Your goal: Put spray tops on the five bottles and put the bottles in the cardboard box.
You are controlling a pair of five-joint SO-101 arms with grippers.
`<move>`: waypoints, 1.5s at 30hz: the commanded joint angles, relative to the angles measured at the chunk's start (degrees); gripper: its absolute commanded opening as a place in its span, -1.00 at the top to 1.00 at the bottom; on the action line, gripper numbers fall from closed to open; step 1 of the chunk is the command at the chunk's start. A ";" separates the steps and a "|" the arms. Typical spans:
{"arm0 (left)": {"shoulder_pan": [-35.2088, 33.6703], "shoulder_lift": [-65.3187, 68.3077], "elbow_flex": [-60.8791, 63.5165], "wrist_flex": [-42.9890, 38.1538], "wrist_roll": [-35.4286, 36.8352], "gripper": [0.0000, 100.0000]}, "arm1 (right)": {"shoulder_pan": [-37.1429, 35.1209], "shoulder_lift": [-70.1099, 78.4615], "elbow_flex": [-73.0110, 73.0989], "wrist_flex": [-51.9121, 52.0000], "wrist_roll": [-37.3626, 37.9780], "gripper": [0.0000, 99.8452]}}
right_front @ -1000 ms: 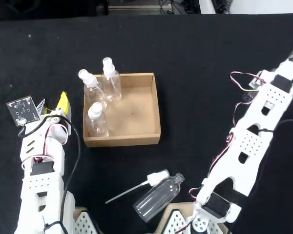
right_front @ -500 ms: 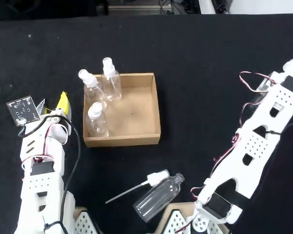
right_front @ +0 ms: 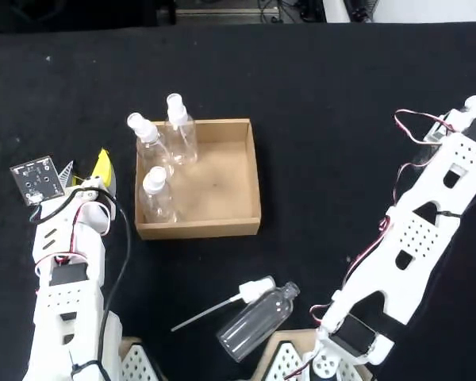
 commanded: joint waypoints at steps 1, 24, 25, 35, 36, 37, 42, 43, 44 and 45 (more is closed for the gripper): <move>0.57 -0.62 -0.84 -1.49 -0.09 0.62 | 0.79 -7.96 -2.95 -0.35 0.62 0.98; 0.57 -0.88 -0.75 -1.49 -0.09 0.62 | 0.26 -22.46 -2.86 8.44 0.35 0.98; 0.57 -0.88 -0.75 -1.49 -0.09 0.62 | 0.26 -23.60 -2.86 9.23 0.35 0.98; 0.57 -0.88 -0.75 -1.49 -0.09 0.62 | -1.67 -33.01 -2.77 17.58 0.53 0.98; 0.57 -0.88 -0.75 -1.49 -0.09 0.62 | -1.76 -34.24 -2.68 17.58 0.18 0.98; 0.57 -0.88 -0.75 -1.49 -0.09 0.62 | -1.49 -35.38 -2.68 17.58 0.09 0.98; 0.57 -0.88 -0.75 -1.49 -0.09 0.62 | -1.32 -39.69 -1.80 17.85 0.26 0.98; 0.66 -0.88 -0.75 -1.49 -0.09 0.62 | -1.32 -40.66 -0.84 17.85 0.26 0.98; 1.01 -0.88 -0.75 -1.49 -0.09 0.62 | -1.32 -42.24 0.57 17.85 0.35 0.98; 1.63 -0.88 -0.75 -1.49 -0.44 0.62 | -1.41 -44.00 2.68 17.85 0.35 0.98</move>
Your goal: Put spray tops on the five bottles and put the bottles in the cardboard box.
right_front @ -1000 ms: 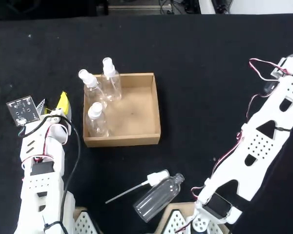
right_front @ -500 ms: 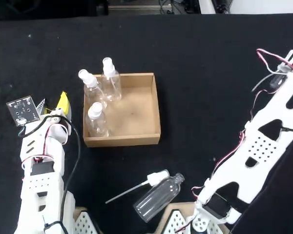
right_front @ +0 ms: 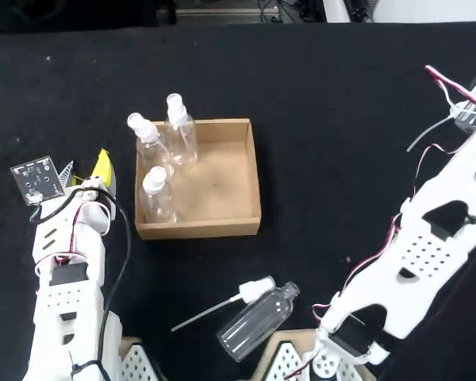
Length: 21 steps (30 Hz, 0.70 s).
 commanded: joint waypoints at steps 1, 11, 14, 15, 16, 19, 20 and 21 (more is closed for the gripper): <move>2.15 -0.88 -0.66 -1.49 -0.44 0.62 | -1.41 -9.89 4.79 2.11 0.26 0.98; 2.42 -0.88 -0.66 -1.49 -0.44 0.62 | -7.91 -37.05 38.81 -1.05 -0.62 0.98; 2.24 -0.88 -0.66 -1.49 -0.44 0.62 | -8.88 -44.00 49.98 -6.77 -3.16 0.98; 2.24 -0.88 -0.66 -1.49 -0.44 0.62 | -9.05 -46.37 54.55 -9.41 -3.43 0.98; 2.24 -0.88 -0.66 -1.49 -0.44 0.62 | -9.76 -48.92 59.74 -12.48 -3.43 0.98; 2.24 -0.88 -0.66 -1.49 -0.44 0.62 | -10.73 -56.92 78.29 -23.82 -3.25 0.98; 2.24 -0.88 -0.66 -1.49 -0.44 0.62 | -10.73 -59.82 85.14 -28.66 -3.25 0.98; 2.24 -0.88 -0.66 -1.49 -0.44 0.62 | -10.73 -62.73 91.74 -33.85 -3.25 0.98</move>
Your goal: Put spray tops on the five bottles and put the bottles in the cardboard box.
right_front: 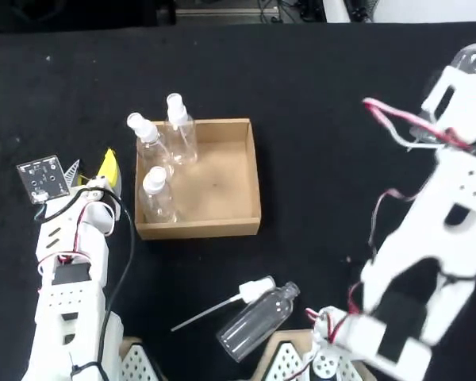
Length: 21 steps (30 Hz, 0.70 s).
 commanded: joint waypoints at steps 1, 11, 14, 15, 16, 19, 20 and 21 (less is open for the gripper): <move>0.40 -0.97 -0.66 -1.49 -0.26 0.62 | -1.23 -12.53 25.71 -19.25 -0.53 0.98; 0.57 -0.97 -0.66 -1.49 -0.26 0.62 | -2.02 -33.19 78.20 -63.82 -0.53 0.98; 0.48 -0.97 -0.66 -1.49 -0.26 0.62 | -3.52 -33.89 89.19 -77.89 -0.44 0.98; 0.48 -0.97 -0.66 -1.49 -0.26 0.62 | -3.69 -33.89 92.53 -82.64 -0.44 0.98; 0.48 -0.97 -0.66 -1.49 -0.26 0.62 | -3.96 -33.89 95.69 -87.03 -0.44 0.98; 0.48 -0.97 -0.66 -1.49 -0.26 0.62 | -5.63 -33.89 103.87 -97.76 -0.44 0.98; 0.48 -0.97 -0.66 -1.49 -0.26 0.62 | -6.33 -33.89 105.98 -100.31 -0.44 0.98; 0.48 -0.97 -0.66 -1.49 -0.26 0.62 | -6.86 -33.89 107.74 -102.33 -0.44 0.98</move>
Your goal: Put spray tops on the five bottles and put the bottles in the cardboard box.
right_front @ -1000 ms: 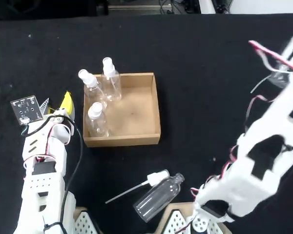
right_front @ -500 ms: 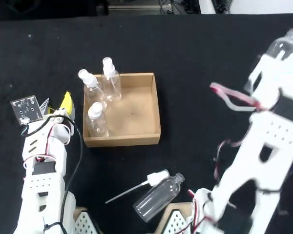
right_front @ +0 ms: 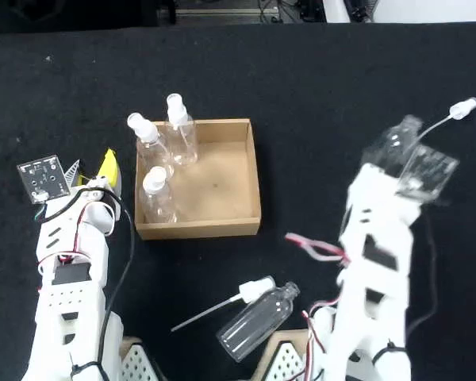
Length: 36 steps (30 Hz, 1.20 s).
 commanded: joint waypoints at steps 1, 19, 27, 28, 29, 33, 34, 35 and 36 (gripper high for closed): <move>0.48 -0.97 -0.66 -1.49 -0.26 0.62 | -2.73 -2.51 5.32 -10.73 -0.26 0.98; 0.48 -0.97 -0.66 -1.49 -0.35 0.62 | -3.96 -2.42 9.54 -13.36 9.49 0.98; 0.48 -0.79 -0.57 -1.49 -0.35 0.62 | -3.69 -0.40 6.11 -13.36 7.74 0.98; 0.48 -0.79 -0.57 -1.49 -0.35 0.62 | -3.52 0.84 4.97 -13.45 7.82 0.98; 0.48 -0.79 -0.57 -1.41 -0.35 0.62 | -2.73 2.33 3.65 -13.45 7.82 0.98; 0.40 -0.88 -0.57 -1.41 -0.35 0.62 | -0.44 11.30 -2.68 -13.45 11.69 0.98; 0.40 -0.97 -0.57 -1.41 -0.35 0.62 | -0.44 13.85 -3.38 -13.45 13.63 0.98; 0.40 -0.97 -0.57 -1.41 -0.35 0.62 | -0.44 15.96 -3.56 -13.89 14.33 0.98; 0.40 -0.97 -0.57 -1.41 -0.35 0.62 | -0.44 18.15 -3.47 -15.74 13.80 0.98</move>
